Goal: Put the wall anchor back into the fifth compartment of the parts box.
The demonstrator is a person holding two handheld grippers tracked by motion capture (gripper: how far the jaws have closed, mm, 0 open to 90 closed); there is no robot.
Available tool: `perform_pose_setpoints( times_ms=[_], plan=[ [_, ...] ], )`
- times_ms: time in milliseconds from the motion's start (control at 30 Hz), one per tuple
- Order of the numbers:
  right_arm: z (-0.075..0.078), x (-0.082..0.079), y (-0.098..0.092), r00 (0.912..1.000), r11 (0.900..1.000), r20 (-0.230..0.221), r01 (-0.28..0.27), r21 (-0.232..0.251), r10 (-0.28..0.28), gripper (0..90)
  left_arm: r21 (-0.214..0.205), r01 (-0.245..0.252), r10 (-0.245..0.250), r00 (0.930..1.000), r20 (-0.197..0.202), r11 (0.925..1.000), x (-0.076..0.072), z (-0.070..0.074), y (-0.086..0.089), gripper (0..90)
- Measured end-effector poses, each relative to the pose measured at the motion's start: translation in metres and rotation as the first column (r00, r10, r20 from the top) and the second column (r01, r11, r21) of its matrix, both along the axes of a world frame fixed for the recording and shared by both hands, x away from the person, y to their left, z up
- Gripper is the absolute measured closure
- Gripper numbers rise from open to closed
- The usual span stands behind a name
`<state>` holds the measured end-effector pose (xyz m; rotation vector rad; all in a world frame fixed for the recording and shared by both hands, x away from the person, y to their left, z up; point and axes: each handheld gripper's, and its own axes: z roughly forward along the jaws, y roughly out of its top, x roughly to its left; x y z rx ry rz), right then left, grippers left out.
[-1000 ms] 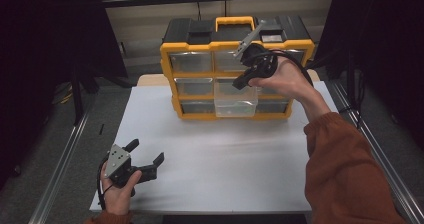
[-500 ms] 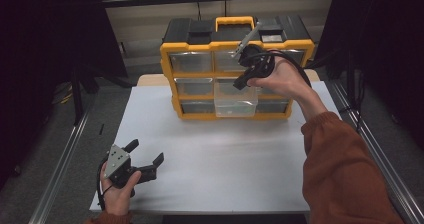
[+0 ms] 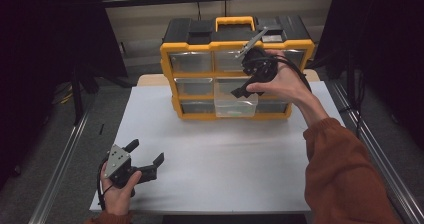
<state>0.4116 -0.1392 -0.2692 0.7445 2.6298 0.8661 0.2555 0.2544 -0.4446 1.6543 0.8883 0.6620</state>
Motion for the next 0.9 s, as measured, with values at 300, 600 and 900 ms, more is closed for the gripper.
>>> perform_pose_setpoints(
  times_ms=[300, 600, 900],
  plan=[
    [-0.004, -0.010, -0.002, 0.9995, 0.9989, 0.014, -0.029, 0.037, 0.029, 8.7, 0.001, -0.004, 0.004, 1.0000, -0.001, 1.0000, 0.000, 0.000, 0.000, 2.4],
    [-0.011, -0.023, -0.014, 0.9990, 0.9926, 0.040, -0.024, 0.119, 0.019, 6.1, 0.005, -0.002, 0.002, 1.0000, 0.001, 1.0000, 0.000, 0.000, 0.000, 2.4],
    [-0.017, -0.040, -0.032, 0.9937, 0.9701, 0.083, 0.054, 0.236, -0.076, 3.9, 0.001, -0.002, 0.002, 1.0000, 0.000, 1.0000, 0.000, 0.000, 0.000, 2.4]
  ],
)
